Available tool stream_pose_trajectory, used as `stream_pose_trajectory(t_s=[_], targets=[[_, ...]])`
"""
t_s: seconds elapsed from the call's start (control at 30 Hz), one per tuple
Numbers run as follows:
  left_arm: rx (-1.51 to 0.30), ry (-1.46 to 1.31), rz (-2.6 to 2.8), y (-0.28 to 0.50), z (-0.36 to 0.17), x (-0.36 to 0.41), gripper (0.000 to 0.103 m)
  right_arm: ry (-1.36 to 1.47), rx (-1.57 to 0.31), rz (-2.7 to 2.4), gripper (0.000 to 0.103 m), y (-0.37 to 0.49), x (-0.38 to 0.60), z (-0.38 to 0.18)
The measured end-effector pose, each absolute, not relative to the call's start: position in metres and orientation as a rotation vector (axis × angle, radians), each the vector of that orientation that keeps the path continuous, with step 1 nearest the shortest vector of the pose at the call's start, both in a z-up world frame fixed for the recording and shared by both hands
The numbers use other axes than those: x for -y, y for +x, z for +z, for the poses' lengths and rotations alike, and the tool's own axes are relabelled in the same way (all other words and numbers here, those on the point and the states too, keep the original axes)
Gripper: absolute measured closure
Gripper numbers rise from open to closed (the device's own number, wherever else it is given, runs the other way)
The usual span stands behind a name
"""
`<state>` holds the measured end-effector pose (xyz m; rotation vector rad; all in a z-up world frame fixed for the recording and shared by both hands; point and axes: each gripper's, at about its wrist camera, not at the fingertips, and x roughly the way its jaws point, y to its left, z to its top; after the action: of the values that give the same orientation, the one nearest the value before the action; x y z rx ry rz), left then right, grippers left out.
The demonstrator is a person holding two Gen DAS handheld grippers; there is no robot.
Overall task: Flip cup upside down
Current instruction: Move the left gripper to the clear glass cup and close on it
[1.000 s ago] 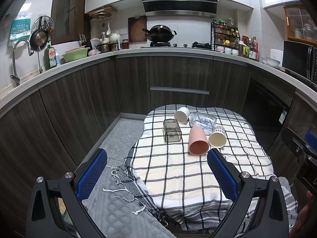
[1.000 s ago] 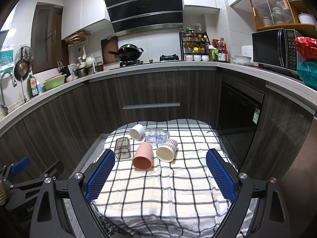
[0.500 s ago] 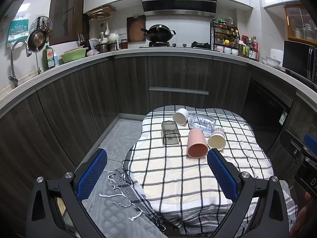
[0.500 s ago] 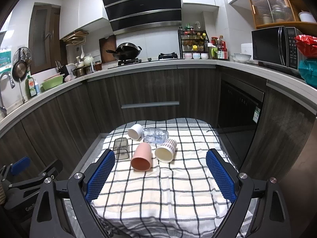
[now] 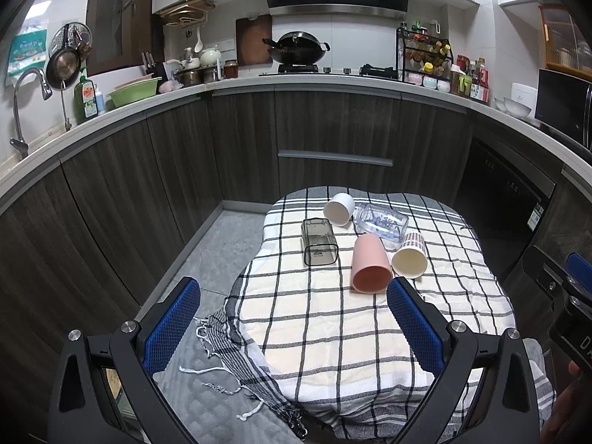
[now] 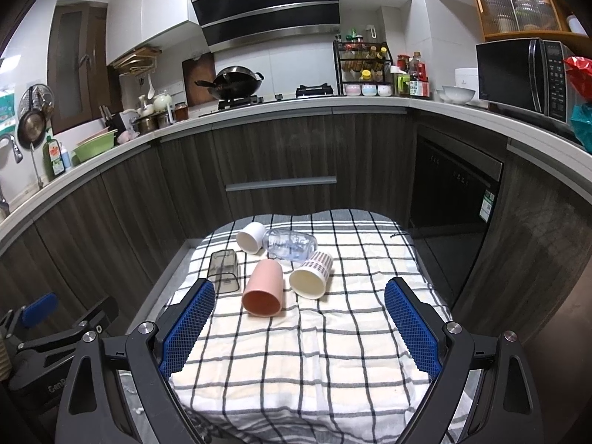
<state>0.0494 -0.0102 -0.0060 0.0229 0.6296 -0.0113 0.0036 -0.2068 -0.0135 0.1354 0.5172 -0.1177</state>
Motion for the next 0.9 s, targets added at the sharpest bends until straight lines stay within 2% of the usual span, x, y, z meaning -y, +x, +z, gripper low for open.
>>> stream_pose_trajectory(t_s=[0.6,0.9], targets=[[-0.716,0.032,-0.001,0.130,-0.020,0.026,0.000,0.150,-0.621,-0.135,0.010,0.082,0.225,-0.023],[-0.795,0.020,-0.002,0.193,-0.044,0.032,0.000,0.153,-0.679,-0.148,0.010,0.140,0.233,-0.041]])
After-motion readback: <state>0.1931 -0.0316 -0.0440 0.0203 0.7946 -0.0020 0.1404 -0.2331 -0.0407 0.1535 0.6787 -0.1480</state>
